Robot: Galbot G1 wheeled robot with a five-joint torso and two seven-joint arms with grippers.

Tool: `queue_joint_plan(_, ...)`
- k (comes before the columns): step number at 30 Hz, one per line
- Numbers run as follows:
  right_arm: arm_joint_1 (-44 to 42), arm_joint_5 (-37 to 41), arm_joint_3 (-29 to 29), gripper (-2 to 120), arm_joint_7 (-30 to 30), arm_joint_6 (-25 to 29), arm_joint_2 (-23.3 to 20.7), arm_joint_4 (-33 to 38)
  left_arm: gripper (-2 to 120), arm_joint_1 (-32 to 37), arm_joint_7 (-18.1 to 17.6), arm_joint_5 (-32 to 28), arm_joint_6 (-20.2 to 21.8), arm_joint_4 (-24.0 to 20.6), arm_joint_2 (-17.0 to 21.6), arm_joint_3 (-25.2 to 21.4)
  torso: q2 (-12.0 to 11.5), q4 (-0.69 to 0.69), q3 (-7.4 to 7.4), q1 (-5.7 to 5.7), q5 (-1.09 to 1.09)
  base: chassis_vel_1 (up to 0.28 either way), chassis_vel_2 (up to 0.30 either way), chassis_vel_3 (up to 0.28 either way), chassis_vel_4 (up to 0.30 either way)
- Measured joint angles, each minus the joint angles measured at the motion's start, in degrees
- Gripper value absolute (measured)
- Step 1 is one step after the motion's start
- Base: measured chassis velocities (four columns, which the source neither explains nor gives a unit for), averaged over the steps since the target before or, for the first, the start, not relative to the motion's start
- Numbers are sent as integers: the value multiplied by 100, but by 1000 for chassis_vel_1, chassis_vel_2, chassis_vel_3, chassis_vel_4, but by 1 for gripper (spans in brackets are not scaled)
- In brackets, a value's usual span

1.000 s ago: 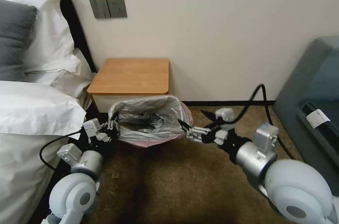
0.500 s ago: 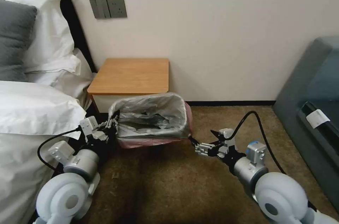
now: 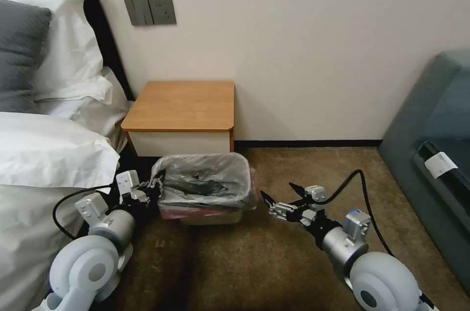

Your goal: Pick up the garbage bag from the table and place it over the trash can.

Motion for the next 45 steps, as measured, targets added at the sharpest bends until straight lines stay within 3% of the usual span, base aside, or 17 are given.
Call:
queue_joint_plan(6,-207,-116,279,100,-205,207,240,-66,8,-176,-257,-209,160,288,-35,352,0,0,0,0,1,0,0,0,0)
queue_joint_plan(14,-45,-138,419,100,-175,209,428,52,8,-469,-353,95,121,807,-241,1077,0,0,0,0,1,0,0,0,0)
queue_joint_plan(21,14,-209,452,100,-147,200,490,109,8,-476,-197,489,-44,1116,-418,1277,0,0,0,0,1,0,0,0,0)
queue_joint_plan(36,227,-249,290,100,-55,158,487,108,8,-463,-186,821,14,1222,-511,1419,0,1,0,0,1,0,0,0,0)
queue_joint_plan(42,234,-256,307,100,-24,147,486,146,25,-471,-210,870,44,1267,-556,1446,0,1,0,0,1,0,0,0,0)
queue_joint_plan(45,259,-250,330,100,2,141,462,153,39,-470,-253,887,59,1266,-579,1461,0,0,0,0,1,0,0,0,0)
